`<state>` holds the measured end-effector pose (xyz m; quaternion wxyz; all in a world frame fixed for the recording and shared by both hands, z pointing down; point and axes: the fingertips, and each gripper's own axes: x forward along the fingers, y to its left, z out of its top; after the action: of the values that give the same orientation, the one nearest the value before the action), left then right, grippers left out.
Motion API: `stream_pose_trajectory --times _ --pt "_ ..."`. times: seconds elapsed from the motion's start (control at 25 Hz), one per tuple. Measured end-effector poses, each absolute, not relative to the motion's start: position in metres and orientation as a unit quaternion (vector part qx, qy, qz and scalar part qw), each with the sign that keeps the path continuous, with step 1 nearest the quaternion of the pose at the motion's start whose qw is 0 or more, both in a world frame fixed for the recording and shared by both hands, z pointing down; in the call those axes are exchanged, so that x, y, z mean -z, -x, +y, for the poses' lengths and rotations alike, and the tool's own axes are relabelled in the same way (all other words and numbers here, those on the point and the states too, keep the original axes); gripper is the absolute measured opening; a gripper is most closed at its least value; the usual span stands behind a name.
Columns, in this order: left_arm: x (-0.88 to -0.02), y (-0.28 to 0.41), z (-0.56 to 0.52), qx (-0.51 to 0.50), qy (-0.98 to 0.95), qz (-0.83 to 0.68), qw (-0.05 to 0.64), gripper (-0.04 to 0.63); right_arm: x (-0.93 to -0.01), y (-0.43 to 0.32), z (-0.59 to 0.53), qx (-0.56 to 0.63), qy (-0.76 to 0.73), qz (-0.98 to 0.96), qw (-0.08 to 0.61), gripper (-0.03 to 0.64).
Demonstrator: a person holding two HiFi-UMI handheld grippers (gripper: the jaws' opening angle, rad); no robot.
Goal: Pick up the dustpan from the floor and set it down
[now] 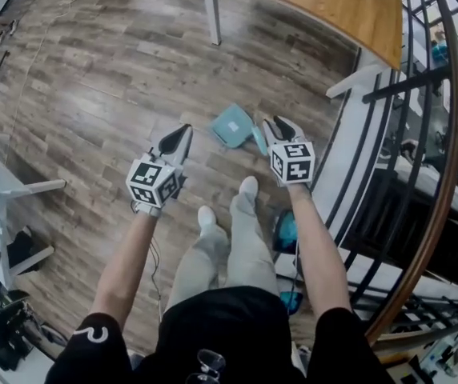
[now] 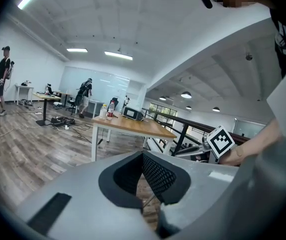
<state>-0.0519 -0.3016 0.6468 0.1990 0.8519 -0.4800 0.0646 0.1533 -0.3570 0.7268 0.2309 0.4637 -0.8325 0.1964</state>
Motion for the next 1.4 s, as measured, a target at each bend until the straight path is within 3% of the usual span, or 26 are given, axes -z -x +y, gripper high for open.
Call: stream_pose_trajectory --times 0.56,1.04,1.4 --pt "-0.73 0.072 -0.313 -0.07 -0.832 -0.494 0.242 -0.002 -0.866 -0.137 -0.371 -0.236 -0.432 -0.814 0.31 0.236" --pt "-0.772 0.096 -0.313 -0.071 -0.814 -0.514 0.262 -0.002 -0.925 -0.131 -0.367 -0.263 -0.414 -0.795 0.357 0.236" --pt "-0.783 0.094 -0.312 -0.073 -0.81 -0.517 0.269 -0.002 -0.937 -0.131 -0.357 -0.272 -0.417 -0.791 0.356 0.159"
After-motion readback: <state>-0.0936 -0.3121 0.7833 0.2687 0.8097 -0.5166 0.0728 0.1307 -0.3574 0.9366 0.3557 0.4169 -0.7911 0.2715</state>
